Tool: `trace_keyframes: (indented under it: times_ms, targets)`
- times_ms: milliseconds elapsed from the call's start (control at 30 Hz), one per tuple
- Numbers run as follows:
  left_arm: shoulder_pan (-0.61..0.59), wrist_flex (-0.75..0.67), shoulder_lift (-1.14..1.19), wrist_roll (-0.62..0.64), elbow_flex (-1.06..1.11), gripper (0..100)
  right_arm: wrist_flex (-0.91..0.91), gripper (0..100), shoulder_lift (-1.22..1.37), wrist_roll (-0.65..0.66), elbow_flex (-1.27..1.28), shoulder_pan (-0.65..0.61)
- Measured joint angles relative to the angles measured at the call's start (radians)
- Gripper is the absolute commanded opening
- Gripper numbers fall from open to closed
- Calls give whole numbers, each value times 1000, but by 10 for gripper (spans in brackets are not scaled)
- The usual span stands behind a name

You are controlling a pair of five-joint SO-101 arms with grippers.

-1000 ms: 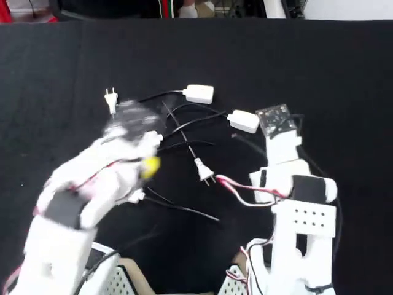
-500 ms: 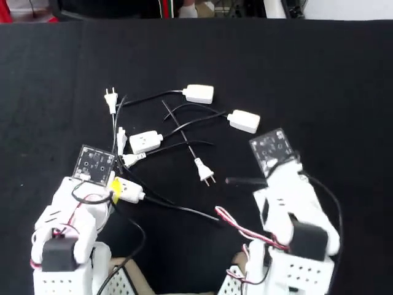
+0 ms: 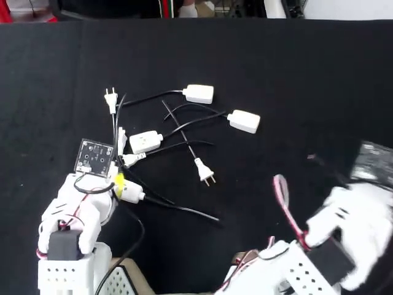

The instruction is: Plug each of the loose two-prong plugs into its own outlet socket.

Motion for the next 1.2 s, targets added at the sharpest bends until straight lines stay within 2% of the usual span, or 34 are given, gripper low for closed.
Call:
trace_keyframes:
  times_ms: [133,333,500,600,767,967,1200]
  targets:
    - [64,-17,28,81,-14,199,0,11,61,-68,-74,40]
    - [201,-97,238,210,-144,198,5,11,87,-132,-84,29]
    - [396,-215,499,292,-227,198,77,11,68,-61,-51,48]
    - [454,-296,626,356,-256,199,78,11,14,12,48,48]
    - [445,-313,761,419,-325,199,107,11,-147,115,250,28]
    - [353,-204,775,419,-348,199,164,11,-384,127,351,-140]
    - [310,-106,671,397,-348,199,167,11,-397,100,359,-356]
